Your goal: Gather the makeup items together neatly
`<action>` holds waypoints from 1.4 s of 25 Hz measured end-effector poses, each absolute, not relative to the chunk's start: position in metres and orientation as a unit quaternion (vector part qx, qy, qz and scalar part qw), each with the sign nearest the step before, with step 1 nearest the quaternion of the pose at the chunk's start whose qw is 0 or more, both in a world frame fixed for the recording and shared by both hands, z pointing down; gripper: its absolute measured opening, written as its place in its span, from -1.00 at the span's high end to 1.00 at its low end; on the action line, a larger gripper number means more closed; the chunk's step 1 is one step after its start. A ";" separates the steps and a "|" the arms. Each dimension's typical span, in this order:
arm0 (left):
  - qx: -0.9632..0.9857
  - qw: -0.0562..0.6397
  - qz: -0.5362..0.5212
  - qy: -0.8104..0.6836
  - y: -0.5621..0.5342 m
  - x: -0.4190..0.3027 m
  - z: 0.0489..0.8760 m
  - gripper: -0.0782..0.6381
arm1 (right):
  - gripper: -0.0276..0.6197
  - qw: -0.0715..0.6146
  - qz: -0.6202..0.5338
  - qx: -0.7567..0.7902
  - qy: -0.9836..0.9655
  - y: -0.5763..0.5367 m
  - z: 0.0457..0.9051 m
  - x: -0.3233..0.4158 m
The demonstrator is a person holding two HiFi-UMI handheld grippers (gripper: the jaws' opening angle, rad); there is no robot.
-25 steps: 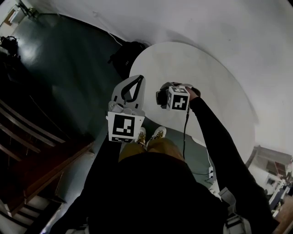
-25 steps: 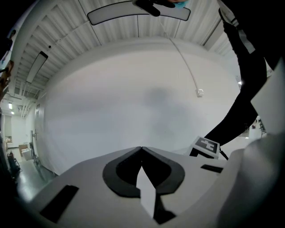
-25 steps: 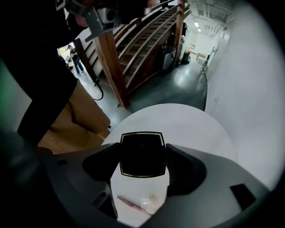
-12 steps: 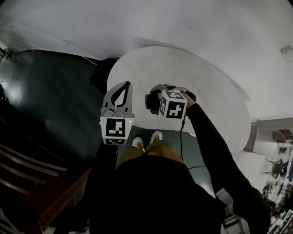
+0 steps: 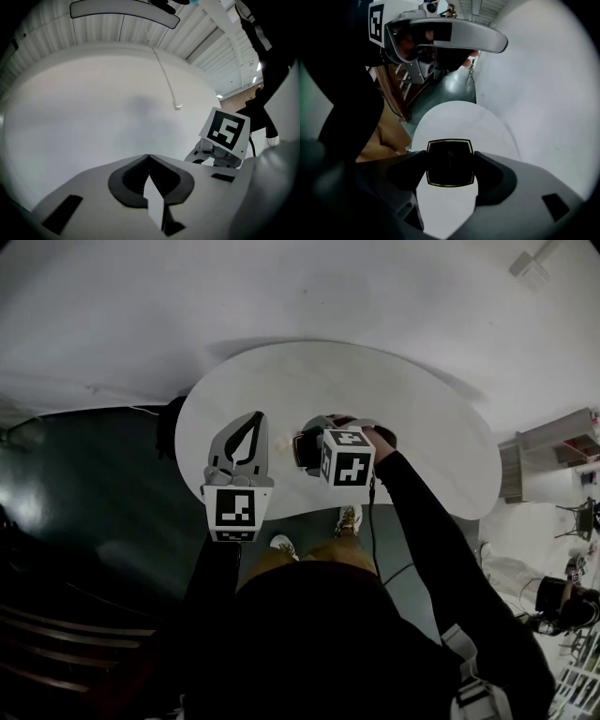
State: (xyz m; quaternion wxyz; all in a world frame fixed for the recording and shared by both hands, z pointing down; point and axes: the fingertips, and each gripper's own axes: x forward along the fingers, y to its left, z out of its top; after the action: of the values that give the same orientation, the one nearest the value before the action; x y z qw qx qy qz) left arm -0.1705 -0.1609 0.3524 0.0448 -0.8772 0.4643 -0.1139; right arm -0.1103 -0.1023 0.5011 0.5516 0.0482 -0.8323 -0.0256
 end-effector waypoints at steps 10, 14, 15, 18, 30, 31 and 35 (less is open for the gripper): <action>-0.880 0.043 -0.122 0.458 -0.199 -0.049 0.368 0.73 | -0.10 0.555 -0.014 0.049 -0.830 -0.139 0.523 0.011; -0.869 0.035 -0.136 0.474 -0.239 0.016 0.376 0.73 | -0.10 0.548 -0.005 0.027 -0.836 -0.178 0.537 0.076; -0.865 0.035 -0.142 0.479 -0.249 0.032 0.379 0.73 | -0.09 0.545 -0.005 0.023 -0.838 -0.189 0.540 0.092; -0.863 0.042 -0.149 0.481 -0.261 0.061 0.382 0.73 | -0.09 0.541 -0.014 0.020 -0.841 -0.212 0.544 0.118; -0.865 0.045 -0.139 0.480 -0.286 0.091 0.379 0.73 | -0.09 0.525 -0.010 0.044 -0.850 -0.250 0.546 0.135; -0.868 0.043 -0.137 0.476 -0.292 0.092 0.381 0.73 | -0.09 0.525 -0.007 0.049 -0.849 -0.255 0.549 0.134; -0.874 0.043 -0.130 0.467 -0.312 0.079 0.384 0.73 | -0.10 0.531 0.006 0.067 -0.845 -0.274 0.557 0.115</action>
State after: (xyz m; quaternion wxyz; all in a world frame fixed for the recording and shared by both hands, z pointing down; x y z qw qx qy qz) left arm 0.0790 -0.3119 0.3838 0.0432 -0.8737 0.4668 -0.1295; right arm 0.1145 -0.2740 0.5566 0.5313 0.0670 -0.8445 0.0064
